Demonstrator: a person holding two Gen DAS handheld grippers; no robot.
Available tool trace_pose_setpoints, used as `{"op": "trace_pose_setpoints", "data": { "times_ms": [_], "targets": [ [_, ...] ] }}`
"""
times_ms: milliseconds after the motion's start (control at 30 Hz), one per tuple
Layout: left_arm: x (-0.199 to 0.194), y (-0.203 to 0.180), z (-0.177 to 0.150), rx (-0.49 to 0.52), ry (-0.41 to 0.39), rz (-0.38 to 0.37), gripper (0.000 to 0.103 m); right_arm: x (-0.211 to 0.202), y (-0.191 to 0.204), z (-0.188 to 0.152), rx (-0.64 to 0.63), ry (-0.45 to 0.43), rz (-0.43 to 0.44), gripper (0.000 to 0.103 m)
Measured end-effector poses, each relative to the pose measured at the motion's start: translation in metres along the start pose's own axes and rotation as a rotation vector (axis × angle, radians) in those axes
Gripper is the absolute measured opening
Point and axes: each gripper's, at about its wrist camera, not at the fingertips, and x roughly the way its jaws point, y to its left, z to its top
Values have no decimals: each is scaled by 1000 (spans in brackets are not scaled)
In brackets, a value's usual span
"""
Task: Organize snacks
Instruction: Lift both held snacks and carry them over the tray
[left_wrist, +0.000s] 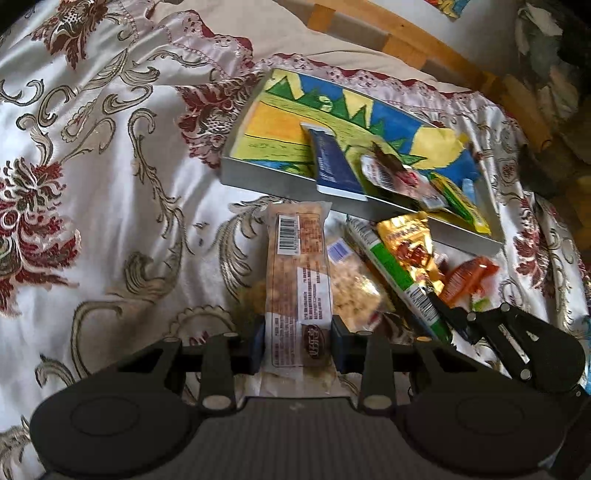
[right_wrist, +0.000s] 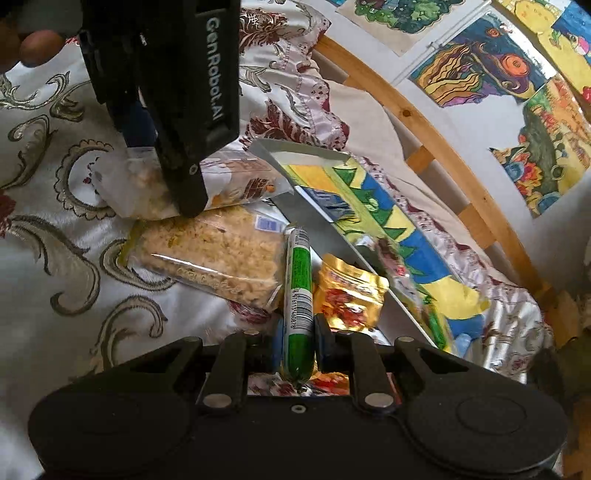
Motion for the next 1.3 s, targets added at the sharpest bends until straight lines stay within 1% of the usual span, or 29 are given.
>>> {"op": "trace_pose_setpoints", "data": {
  "times_ms": [133, 300, 433, 533, 600, 733, 833, 933, 1067, 1133, 1300],
  "targets": [
    [-7, -4, -4, -9, -9, -34, 38, -17, -1, -2, -40, -23, -57, 18],
    [-18, -11, -7, 13, -72, -68, 38, -41, -10, -7, -16, -37, -90, 18],
    [-31, -17, -7, 19, -145, -101, 38, -60, -24, -8, 46, -52, -114, 18],
    [-42, -24, -7, 44, -226, -94, 38, -73, -38, -6, 107, -76, -126, 18],
    [-48, -28, -6, 38, -281, -74, 38, -80, -46, -4, 137, -100, -142, 18],
    [-57, -37, -2, 48, -354, -47, 38, -86, -62, 2, 204, -142, -156, 18],
    [-56, -45, 8, 64, -391, -5, 38, -83, -69, 7, 235, -169, -162, 18],
    [-51, -46, 21, 34, -410, -6, 38, -76, -76, 13, 268, -205, -156, 18],
    [-42, -46, 44, 20, -458, 7, 38, -55, -87, 24, 328, -228, -137, 18],
    [-34, -43, 59, -10, -472, 3, 38, -41, -93, 29, 356, -227, -126, 18],
    [-11, -29, 87, -58, -464, -10, 38, -5, -104, 40, 404, -206, -108, 18]
  ]
}}
